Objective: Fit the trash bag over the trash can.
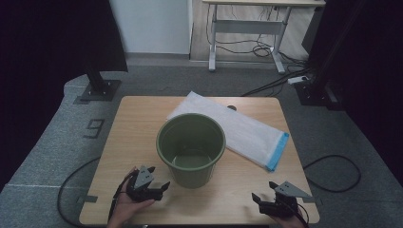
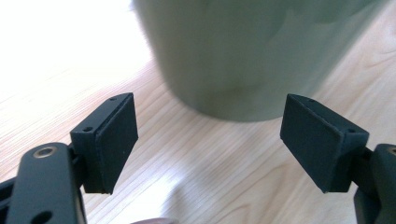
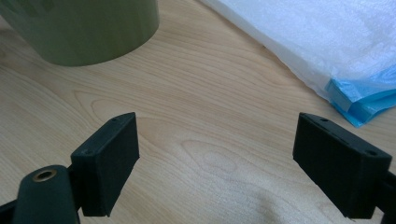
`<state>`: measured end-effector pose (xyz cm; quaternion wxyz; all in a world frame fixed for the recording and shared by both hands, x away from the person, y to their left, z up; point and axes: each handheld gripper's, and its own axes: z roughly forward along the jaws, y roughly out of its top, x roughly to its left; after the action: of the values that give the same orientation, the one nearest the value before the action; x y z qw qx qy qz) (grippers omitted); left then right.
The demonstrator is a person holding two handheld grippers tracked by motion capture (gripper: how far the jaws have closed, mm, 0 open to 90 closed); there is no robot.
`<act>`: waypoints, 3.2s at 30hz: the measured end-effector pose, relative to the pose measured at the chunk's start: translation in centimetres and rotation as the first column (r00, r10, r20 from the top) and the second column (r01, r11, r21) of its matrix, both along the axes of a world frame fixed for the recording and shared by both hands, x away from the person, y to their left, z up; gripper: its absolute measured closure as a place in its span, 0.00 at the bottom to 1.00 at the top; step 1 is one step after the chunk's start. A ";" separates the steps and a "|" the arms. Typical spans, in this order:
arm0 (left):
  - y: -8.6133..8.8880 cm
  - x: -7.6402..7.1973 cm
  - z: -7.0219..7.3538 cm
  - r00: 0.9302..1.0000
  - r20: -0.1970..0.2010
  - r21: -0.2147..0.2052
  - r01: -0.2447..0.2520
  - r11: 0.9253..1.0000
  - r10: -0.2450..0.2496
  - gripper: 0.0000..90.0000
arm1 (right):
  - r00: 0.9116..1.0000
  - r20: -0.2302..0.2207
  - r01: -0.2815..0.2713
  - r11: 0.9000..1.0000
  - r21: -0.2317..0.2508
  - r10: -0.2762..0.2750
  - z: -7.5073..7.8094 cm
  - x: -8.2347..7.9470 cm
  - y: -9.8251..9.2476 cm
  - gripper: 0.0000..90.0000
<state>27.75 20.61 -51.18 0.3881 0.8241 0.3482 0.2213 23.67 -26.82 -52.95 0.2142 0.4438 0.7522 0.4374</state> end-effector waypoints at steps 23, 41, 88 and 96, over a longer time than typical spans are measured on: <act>5.6 -0.4 -2.2 0.972 -0.121 -0.001 -0.205 0.979 0.204 0.23 | 0.989 -0.077 0.111 0.975 -0.192 -0.128 -0.1 16.6 8.9 0.33; 7.3 0.1 -2.9 0.935 -0.206 -0.031 -0.300 0.953 0.288 0.25 | 0.979 -0.140 0.118 0.974 -0.193 -0.146 -1.3 18.1 7.7 0.99; 7.3 -0.1 -3.2 0.929 -0.226 -0.039 -0.308 0.951 0.292 0.25 | 0.994 -0.092 -0.064 0.995 -0.080 0.057 -1.3 14.5 11.1 0.44; 7.2 -0.1 -3.2 0.928 -0.227 -0.042 -0.311 0.949 0.294 0.25 | 0.996 -0.089 -0.034 0.992 -0.123 0.023 -2.2 14.9 11.8 0.59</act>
<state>27.67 27.86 -54.40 0.3402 0.7643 0.5198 0.1733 38.59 -15.06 -55.16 0.2019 0.4376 0.7929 0.3730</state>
